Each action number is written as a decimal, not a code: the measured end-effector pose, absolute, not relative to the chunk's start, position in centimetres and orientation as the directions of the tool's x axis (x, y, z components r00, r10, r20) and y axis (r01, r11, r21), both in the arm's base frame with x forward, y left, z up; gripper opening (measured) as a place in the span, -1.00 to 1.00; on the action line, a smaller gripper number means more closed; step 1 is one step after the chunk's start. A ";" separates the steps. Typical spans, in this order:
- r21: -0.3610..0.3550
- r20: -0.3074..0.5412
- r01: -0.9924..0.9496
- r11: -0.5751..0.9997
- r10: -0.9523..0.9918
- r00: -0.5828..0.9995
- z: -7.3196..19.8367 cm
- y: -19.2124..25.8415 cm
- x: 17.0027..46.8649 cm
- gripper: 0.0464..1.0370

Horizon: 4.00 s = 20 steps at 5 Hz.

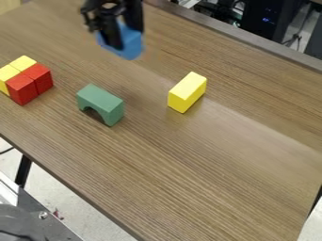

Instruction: Takes the blue object and place it on to top of the yellow one

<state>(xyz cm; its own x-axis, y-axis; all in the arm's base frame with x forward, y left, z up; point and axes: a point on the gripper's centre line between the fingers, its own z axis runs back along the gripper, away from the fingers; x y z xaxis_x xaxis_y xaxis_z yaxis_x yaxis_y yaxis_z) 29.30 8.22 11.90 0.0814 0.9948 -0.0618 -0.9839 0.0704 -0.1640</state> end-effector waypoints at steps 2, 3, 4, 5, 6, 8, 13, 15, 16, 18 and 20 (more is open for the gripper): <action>-0.164 -0.035 -0.986 0.008 0.999 0.014 10.8 2.0 31.5 0.01; -0.174 -0.020 -0.985 -0.012 1.000 -0.008 10.3 -0.7 32.4 0.01; -0.195 0.006 -0.981 -0.012 1.000 -0.014 9.8 -2.3 33.5 0.01; -0.197 0.040 -0.980 0.007 0.999 -0.001 8.7 -3.0 34.3 0.01; -0.187 0.069 -0.982 0.026 0.998 0.013 7.7 -2.7 34.7 0.01; -0.175 0.073 -0.984 0.026 0.997 0.014 7.6 -2.0 34.7 0.01; -0.170 0.018 -0.985 -0.005 1.000 -0.008 8.2 -0.1 35.1 0.01; -0.177 0.014 -0.984 0.001 1.000 -0.002 8.2 -0.2 35.2 0.01; -0.164 0.020 -0.986 0.011 1.000 0.008 7.4 -0.3 35.3 0.01; -0.170 0.022 -0.985 0.013 1.000 0.009 7.3 -0.3 35.4 0.01; -0.163 0.019 -0.986 0.029 0.999 0.027 7.2 -0.3 35.2 0.73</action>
